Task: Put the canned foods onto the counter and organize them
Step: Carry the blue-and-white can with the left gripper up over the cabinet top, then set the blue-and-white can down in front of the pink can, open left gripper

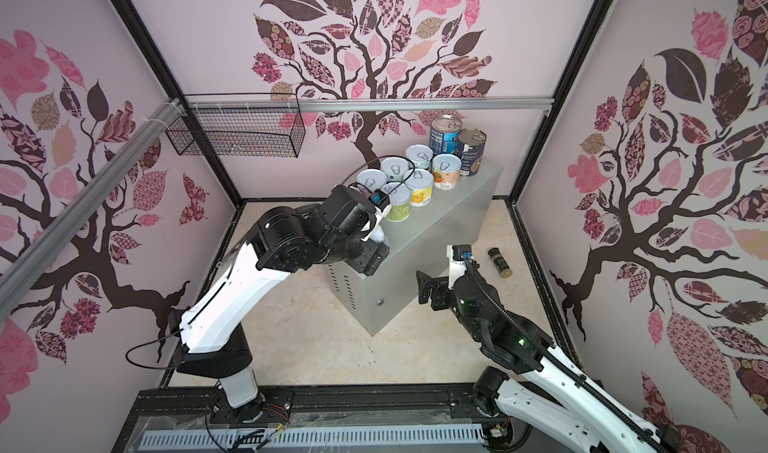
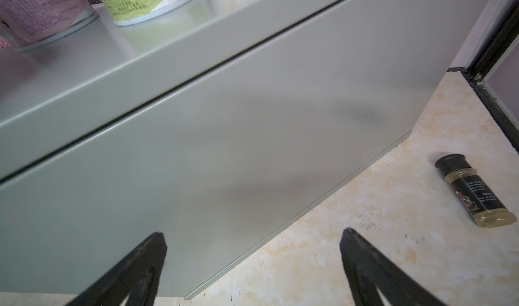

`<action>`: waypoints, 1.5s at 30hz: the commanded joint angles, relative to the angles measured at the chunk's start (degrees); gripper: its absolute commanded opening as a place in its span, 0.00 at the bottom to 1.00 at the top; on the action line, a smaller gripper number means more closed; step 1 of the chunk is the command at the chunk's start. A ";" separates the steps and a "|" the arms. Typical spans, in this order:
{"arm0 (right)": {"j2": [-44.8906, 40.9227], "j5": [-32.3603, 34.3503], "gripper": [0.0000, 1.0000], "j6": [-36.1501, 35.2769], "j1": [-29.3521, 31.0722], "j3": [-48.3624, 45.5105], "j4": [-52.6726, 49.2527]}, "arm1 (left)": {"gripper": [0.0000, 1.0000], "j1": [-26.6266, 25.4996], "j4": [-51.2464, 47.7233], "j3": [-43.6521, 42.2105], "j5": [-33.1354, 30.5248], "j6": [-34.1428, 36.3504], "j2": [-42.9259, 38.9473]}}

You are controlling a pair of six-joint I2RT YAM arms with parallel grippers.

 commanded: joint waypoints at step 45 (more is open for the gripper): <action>6.83 -17.83 0.93 -7.74 5.13 16.45 -1.27 | 0.96 7.12 20.45 -28.14 -0.58 1.27 -31.04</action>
